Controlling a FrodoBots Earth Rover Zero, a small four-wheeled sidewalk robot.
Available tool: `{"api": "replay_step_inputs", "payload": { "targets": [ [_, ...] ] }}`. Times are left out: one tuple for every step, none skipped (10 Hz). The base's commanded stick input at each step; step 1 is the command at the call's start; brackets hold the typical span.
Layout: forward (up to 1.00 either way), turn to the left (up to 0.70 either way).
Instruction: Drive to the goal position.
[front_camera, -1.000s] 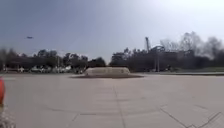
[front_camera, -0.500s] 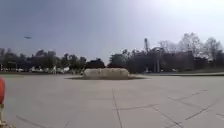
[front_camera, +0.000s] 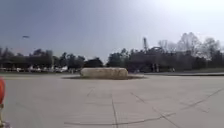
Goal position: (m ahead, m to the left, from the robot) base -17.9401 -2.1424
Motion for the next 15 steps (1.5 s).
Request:
{"api": "replay_step_inputs", "payload": {
  "targets": [
    [1.00,0.00],
    [1.00,0.00],
    [1.00,0.00],
    [1.00,0.00],
    [1.00,0.00],
    [1.00,0.00],
    [1.00,0.00],
    [1.00,0.00],
    [1.00,0.00],
    [1.00,0.00],
    [1.00,0.00],
    [1.00,0.00],
    [1.00,0.00],
    [1.00,0.00],
    [1.00,0.00]
  ]
}}
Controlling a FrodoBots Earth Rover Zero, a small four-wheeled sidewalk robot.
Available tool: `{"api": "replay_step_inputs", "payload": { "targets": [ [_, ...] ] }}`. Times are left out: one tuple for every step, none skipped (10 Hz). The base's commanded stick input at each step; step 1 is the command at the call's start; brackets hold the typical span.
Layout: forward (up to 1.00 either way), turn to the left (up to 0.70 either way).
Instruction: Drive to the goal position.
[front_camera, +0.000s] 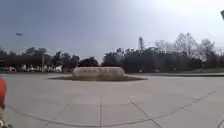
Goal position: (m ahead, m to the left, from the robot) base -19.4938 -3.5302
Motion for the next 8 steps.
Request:
{"api": "replay_step_inputs", "payload": {
  "targets": [
    [1.00,0.00],
    [1.00,0.00],
    [1.00,0.00],
    [1.00,0.00],
    [1.00,0.00],
    [1.00,0.00],
    [1.00,0.00],
    [1.00,0.00]
  ]
}}
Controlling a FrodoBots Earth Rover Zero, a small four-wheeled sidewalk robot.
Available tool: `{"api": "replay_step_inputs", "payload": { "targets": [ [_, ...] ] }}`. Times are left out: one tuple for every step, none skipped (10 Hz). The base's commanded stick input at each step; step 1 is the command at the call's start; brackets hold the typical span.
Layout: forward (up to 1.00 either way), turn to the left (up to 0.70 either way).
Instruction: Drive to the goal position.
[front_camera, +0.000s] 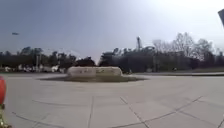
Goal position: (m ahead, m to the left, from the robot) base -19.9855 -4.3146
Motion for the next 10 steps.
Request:
{"api": "replay_step_inputs", "payload": {
  "targets": [
    [1.00,0.00],
    [1.00,0.00],
    [1.00,0.00],
    [1.00,0.00],
    [1.00,0.00],
    [1.00,0.00],
    [1.00,0.00],
    [1.00,0.00],
    [1.00,0.00],
    [1.00,0.00]
  ]
}}
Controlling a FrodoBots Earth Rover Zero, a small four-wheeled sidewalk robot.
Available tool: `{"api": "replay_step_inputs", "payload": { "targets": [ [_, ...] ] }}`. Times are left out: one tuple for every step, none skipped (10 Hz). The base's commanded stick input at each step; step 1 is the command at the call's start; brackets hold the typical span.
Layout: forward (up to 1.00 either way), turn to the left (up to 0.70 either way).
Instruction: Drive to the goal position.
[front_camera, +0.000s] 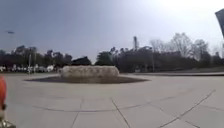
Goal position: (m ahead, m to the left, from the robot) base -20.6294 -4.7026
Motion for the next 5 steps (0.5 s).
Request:
{"api": "replay_step_inputs", "payload": {
  "targets": [
    [1.00,0.00],
    [1.00,0.00],
    [1.00,0.00],
    [1.00,0.00],
    [1.00,0.00]
  ]
}}
